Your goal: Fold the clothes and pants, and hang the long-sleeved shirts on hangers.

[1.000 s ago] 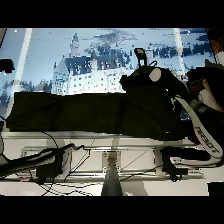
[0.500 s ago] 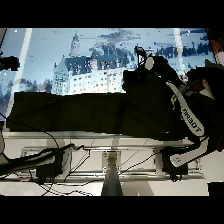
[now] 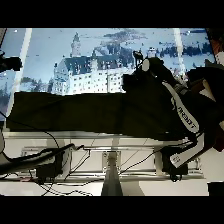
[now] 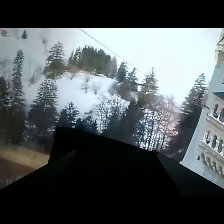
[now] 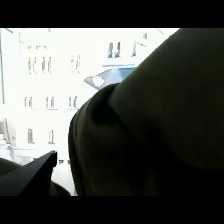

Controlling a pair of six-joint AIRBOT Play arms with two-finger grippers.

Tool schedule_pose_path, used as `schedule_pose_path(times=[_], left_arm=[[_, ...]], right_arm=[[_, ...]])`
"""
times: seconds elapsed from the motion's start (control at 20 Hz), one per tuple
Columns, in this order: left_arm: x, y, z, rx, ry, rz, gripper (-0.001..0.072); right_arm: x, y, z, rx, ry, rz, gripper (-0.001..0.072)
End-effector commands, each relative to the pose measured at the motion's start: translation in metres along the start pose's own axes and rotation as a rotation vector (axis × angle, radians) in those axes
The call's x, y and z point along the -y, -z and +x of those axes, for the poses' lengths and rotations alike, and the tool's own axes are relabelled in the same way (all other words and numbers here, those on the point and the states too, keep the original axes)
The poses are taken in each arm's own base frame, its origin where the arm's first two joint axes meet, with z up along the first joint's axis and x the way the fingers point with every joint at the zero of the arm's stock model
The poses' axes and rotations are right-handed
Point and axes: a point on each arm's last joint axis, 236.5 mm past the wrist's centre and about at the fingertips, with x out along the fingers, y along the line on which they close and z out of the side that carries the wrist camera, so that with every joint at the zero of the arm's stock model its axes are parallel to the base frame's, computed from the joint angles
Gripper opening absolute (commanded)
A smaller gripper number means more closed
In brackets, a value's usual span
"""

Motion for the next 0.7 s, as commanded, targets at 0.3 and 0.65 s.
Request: schedule_pose_path(times=[0.3, 0.65], left_arm=[[0.004, 0.000, 0.000, 0.000, 0.017, -0.006, 0.0510], [0.017, 0.002, 0.000, -0.009, 0.072, -0.030, 0.0510]], right_arm=[[-0.003, -0.025, 0.003, 0.075, 0.043, -0.081, 0.0029], [-0.087, -0.086, -0.157, 0.392, -0.083, -0.299, 0.0029]])
